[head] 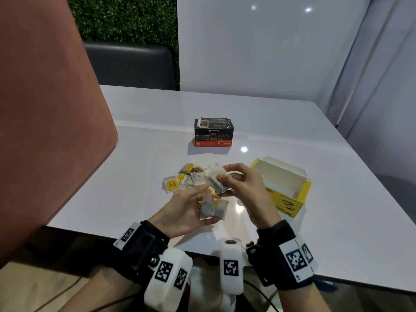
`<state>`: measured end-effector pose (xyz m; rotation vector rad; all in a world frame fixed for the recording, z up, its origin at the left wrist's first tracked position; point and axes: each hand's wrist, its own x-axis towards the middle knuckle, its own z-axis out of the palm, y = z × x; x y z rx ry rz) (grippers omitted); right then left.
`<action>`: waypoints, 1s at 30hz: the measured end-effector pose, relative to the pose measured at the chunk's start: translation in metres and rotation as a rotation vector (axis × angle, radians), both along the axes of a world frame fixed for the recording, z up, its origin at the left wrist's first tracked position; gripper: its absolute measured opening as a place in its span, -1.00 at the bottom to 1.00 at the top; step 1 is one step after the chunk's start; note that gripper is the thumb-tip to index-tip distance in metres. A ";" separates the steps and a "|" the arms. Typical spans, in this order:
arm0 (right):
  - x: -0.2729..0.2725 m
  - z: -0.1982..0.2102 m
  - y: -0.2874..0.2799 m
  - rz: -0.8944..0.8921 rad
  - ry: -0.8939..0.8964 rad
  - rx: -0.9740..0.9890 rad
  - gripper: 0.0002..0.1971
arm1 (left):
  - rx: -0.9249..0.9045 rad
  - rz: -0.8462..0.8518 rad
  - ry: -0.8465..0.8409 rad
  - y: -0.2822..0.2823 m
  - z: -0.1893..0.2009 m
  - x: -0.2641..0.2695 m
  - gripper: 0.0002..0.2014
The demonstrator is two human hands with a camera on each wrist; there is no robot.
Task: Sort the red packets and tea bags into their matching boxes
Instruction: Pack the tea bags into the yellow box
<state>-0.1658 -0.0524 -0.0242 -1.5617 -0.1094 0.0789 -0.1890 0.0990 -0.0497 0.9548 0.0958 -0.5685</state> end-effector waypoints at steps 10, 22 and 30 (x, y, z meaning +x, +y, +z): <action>-0.009 -0.002 0.006 -0.050 -0.058 -0.040 -0.77 | -0.123 0.165 0.012 -0.012 -0.009 0.005 -0.70; -0.005 -0.002 0.006 -0.123 -0.177 -0.182 -0.78 | -0.179 0.212 0.056 -0.018 -0.005 0.009 -0.64; -0.007 -0.025 0.020 -0.087 -0.036 -0.199 -0.74 | -0.263 0.227 0.031 -0.020 -0.007 0.005 -0.35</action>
